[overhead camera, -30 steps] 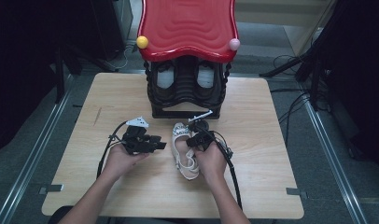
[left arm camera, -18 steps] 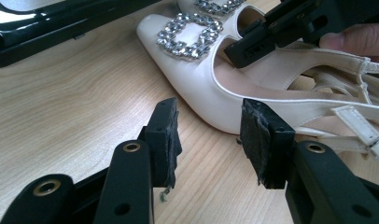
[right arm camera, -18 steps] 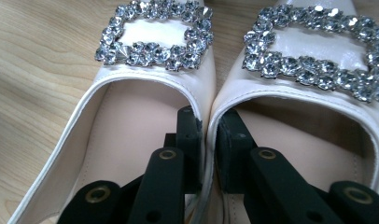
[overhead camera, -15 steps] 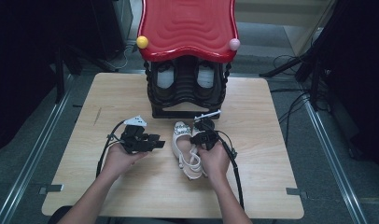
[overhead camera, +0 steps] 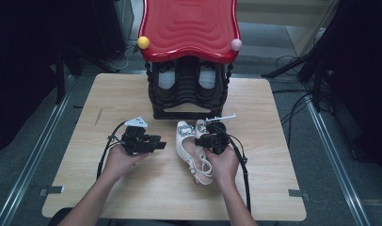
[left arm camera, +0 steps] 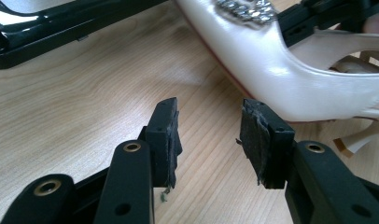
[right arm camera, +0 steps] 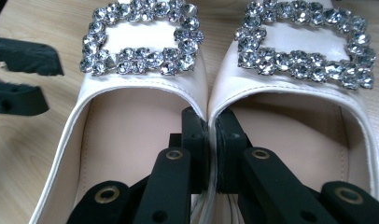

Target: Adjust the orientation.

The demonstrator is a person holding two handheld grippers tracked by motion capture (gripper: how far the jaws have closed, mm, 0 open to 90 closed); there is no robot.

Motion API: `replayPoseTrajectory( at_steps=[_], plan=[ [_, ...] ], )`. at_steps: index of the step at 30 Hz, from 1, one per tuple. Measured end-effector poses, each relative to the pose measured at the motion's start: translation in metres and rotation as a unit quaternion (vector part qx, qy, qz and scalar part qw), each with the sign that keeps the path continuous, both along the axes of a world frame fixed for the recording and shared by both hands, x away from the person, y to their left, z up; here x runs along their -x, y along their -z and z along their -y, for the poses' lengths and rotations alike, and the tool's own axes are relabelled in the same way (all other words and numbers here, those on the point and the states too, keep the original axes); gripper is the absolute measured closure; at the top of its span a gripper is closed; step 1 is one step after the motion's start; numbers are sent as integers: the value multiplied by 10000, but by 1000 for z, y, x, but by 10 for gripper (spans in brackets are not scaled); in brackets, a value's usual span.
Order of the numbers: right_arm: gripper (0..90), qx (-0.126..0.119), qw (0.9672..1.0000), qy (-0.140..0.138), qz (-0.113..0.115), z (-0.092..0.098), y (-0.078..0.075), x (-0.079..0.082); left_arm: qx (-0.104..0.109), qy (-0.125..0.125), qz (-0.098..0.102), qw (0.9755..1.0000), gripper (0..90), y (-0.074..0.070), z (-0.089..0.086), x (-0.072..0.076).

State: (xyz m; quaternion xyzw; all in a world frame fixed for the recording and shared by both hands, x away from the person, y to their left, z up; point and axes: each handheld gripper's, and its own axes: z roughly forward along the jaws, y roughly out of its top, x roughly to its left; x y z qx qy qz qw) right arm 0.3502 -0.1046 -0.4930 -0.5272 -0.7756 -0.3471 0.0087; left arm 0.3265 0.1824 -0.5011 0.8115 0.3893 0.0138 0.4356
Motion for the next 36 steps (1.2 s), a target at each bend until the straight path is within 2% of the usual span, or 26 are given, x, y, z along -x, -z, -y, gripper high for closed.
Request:
replayPoseTrajectory(
  at_steps=[9, 16, 17, 24, 27, 36],
  plan=[
    [863, -456, 9989, -48, 3, 12, -7, 9, -5, 13, 12, 10000, 572, 0, -1, 0],
    [864, -746, 9972, -14, 5, 23, -13, 13, -101, -33, 44, 9999, 543, 0, -5, -2],
    [864, -784, 9969, -30, 69, 24, -13, 13, -130, -37, 53, 9999, 540, 0, -6, -2],
    [864, -934, 9954, -46, 186, 31, -21, 16, -164, -62, 47, 9998, 527, 1, -6, -3],
    [864, -1038, 9945, -22, 163, 33, -23, 17, -209, -62, 43, 9998, 524, 2, -7, -2],
    [865, -1186, 9925, -93, 266, 35, -35, 18, -168, -150, 21, 9997, 523, 2, -14, -1]
  ],
)
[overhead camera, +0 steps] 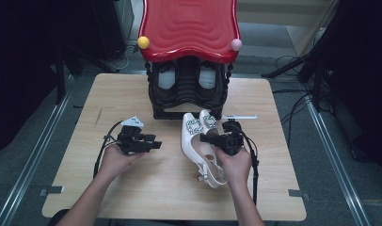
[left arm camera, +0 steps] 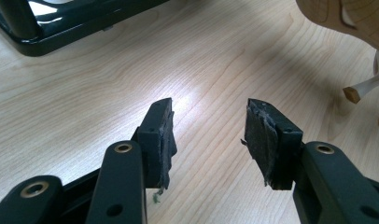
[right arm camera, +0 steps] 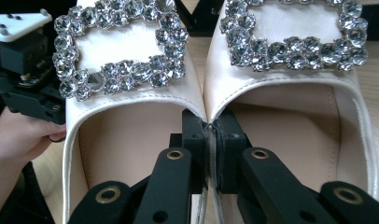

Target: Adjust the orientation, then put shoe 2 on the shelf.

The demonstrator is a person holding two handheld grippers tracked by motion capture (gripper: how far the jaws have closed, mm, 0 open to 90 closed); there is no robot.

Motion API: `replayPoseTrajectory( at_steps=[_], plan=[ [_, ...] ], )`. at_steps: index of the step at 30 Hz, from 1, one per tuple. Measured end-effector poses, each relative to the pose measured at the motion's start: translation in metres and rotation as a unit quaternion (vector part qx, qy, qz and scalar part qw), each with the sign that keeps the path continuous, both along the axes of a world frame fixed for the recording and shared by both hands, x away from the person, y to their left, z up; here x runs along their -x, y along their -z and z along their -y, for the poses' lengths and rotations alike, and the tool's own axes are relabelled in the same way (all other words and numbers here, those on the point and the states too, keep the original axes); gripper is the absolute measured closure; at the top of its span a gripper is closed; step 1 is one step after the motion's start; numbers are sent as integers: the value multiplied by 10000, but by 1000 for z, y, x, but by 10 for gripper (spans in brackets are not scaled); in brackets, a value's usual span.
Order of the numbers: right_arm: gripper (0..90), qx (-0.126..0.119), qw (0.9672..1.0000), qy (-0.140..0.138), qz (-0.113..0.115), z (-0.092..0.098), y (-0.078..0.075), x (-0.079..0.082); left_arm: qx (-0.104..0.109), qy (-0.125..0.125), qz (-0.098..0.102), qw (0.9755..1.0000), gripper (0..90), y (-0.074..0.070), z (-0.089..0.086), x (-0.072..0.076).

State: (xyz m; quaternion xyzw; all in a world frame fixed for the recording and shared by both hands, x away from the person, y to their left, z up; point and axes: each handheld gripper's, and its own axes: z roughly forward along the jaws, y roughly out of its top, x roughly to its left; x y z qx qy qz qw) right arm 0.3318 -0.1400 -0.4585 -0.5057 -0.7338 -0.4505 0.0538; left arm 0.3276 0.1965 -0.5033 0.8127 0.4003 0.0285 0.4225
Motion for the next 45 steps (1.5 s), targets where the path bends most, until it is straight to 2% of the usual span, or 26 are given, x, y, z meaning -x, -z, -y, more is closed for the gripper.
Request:
replayPoseTrajectory(
  at_steps=[9, 13, 19, 29, 34, 38, 45],
  plan=[
    [863, -120, 9998, -13, 164, 3, -17, 2, 0, -42, 10, 10000, 522, 0, -2, 0],
    [863, -246, 9994, 24, 234, 5, -27, 3, 12, -44, 11, 10000, 522, 0, -3, 0],
    [864, -449, 9983, 18, 374, 8, -46, 2, 27, -45, 28, 10000, 522, 0, -4, -1],
    [862, -522, 9964, -28, 661, 9, -78, 0, -8, -27, 9, 10000, 522, 0, -3, 0],
    [863, -653, 9951, -49, 744, 12, -92, -3, 11, -36, 7, 10000, 523, 1, -3, -1],
    [862, -642, 9943, -55, 854, 11, -106, -3, 21, -33, 23, 10000, 523, 1, -3, -1],
    [862, -579, 9932, -56, 1007, 10, -129, -4, -87, 10, 44, 10000, 523, 0, 0, -1]
  ],
)
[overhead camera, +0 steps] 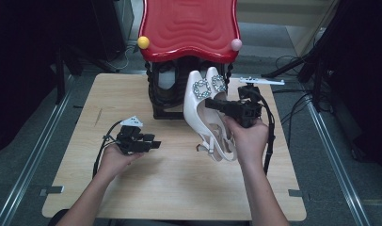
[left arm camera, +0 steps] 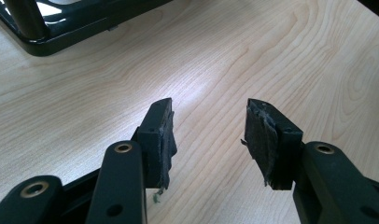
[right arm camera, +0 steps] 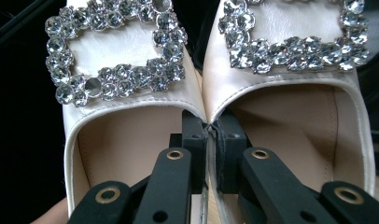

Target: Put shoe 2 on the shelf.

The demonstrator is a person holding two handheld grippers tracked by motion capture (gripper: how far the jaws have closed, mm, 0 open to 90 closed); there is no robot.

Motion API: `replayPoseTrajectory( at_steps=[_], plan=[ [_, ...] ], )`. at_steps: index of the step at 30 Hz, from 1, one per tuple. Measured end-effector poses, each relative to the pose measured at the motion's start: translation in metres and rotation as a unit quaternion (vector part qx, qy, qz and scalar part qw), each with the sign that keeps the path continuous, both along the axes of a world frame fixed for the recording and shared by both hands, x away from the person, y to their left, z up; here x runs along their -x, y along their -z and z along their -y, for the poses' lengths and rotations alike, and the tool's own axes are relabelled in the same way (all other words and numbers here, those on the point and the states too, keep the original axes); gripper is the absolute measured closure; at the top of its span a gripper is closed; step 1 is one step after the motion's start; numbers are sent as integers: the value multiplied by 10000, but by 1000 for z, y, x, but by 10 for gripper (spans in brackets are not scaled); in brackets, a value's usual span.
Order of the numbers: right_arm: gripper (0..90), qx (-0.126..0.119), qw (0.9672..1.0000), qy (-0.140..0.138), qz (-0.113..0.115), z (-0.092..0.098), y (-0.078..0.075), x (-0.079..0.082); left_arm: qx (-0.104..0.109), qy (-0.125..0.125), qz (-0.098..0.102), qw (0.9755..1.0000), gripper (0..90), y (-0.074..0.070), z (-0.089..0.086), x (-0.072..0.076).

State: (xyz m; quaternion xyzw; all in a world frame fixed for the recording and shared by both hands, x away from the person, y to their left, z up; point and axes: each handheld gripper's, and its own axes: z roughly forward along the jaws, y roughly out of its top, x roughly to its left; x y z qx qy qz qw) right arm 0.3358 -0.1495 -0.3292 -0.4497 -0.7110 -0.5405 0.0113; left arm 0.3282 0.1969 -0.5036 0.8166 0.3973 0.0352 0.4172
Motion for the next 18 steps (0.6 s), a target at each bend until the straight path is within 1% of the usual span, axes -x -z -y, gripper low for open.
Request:
replayPoseTrajectory(
  at_steps=[5, 9, 10, 14, 18],
  plan=[
    [862, 27, 9999, 44, 119, -2, -19, -2, 31, 9, 1, 10000, 523, 0, 0, 0],
    [862, -30, 9997, 36, 246, -4, -35, -5, 65, -14, 1, 10000, 523, 0, 0, 0],
    [862, -61, 9996, 47, 279, -5, -41, -6, 75, -16, -4, 10000, 523, 0, 0, 0],
    [861, -133, 9991, 83, 401, -7, -55, -7, 92, -19, -20, 10000, 522, -1, 0, 0],
    [861, -124, 9987, 97, 484, -10, -70, -12, 113, -17, -5, 9999, 522, -1, 0, 1]
  ],
)
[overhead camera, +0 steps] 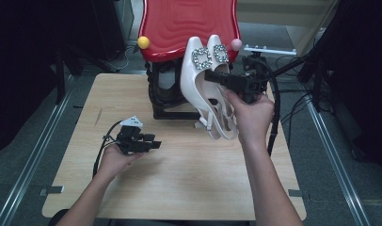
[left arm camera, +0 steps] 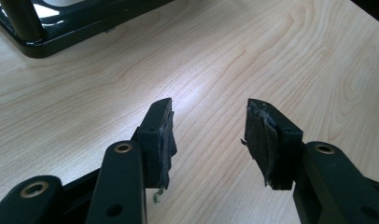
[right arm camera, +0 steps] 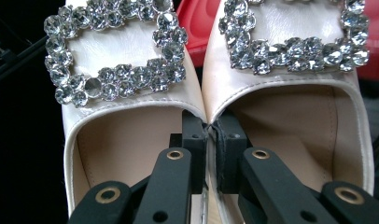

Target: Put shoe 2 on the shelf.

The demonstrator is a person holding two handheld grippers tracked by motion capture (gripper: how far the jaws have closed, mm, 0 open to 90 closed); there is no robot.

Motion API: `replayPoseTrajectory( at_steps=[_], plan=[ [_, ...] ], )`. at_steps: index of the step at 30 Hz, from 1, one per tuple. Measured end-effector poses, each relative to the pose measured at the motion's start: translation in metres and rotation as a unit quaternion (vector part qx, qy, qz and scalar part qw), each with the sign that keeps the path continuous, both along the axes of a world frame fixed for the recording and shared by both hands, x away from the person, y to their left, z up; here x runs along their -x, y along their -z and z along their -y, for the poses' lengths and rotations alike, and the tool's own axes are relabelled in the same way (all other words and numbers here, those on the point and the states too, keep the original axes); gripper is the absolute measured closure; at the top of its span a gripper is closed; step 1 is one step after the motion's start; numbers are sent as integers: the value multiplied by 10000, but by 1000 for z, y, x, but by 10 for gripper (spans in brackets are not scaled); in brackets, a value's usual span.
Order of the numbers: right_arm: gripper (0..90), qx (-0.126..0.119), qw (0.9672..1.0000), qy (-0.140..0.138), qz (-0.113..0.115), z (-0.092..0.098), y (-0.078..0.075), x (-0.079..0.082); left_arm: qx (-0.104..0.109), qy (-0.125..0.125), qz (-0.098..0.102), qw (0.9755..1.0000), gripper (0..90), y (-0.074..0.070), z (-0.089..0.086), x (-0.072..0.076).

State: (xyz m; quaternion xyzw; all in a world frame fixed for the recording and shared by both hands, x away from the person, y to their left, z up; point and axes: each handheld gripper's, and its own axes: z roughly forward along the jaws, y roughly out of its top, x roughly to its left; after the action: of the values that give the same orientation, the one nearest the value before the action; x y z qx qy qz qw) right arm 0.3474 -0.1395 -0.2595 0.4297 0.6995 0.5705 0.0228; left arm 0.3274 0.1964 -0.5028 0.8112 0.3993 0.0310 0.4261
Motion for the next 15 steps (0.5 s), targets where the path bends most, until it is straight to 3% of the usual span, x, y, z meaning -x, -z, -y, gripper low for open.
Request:
replayPoseTrajectory(
  at_steps=[15],
  plan=[
    [862, -28, 9996, 268, 92, -10, -45, -35, 44, 41, 0, 10000, 522, -1, 0, 0]
  ],
)
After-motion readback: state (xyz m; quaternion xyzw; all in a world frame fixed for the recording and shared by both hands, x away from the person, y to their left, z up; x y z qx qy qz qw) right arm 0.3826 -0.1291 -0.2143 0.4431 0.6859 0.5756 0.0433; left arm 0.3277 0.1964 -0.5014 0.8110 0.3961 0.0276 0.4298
